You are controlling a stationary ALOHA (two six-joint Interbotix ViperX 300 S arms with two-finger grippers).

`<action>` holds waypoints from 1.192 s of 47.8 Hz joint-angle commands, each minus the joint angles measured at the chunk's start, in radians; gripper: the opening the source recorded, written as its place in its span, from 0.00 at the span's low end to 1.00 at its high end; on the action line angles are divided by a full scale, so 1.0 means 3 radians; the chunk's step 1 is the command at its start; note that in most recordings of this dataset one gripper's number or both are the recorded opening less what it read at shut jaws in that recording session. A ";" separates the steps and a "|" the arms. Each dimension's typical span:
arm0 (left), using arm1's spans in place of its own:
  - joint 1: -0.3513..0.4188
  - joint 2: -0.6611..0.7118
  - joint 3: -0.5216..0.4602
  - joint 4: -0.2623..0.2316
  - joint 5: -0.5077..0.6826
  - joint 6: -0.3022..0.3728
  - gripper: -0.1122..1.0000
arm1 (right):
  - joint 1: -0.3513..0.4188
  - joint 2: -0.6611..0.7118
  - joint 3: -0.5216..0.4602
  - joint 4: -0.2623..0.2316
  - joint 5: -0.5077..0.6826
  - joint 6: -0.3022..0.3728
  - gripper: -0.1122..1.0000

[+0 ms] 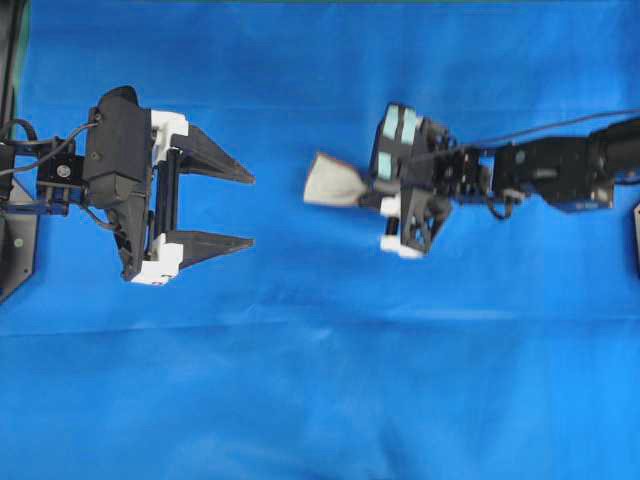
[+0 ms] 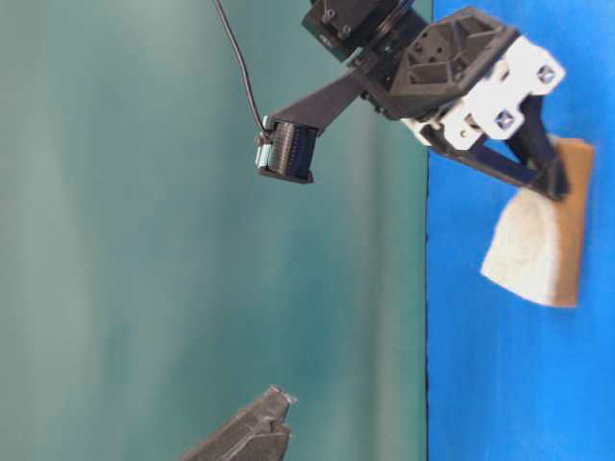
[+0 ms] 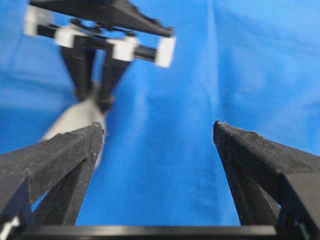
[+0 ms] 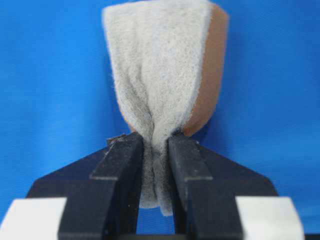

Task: Hand over the sponge with the left arm and wipe it with the right arm.

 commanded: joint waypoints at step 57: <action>-0.0051 -0.0010 0.0000 0.0005 -0.0036 -0.0020 0.90 | -0.0665 -0.0164 -0.0026 -0.0450 0.0199 -0.0061 0.32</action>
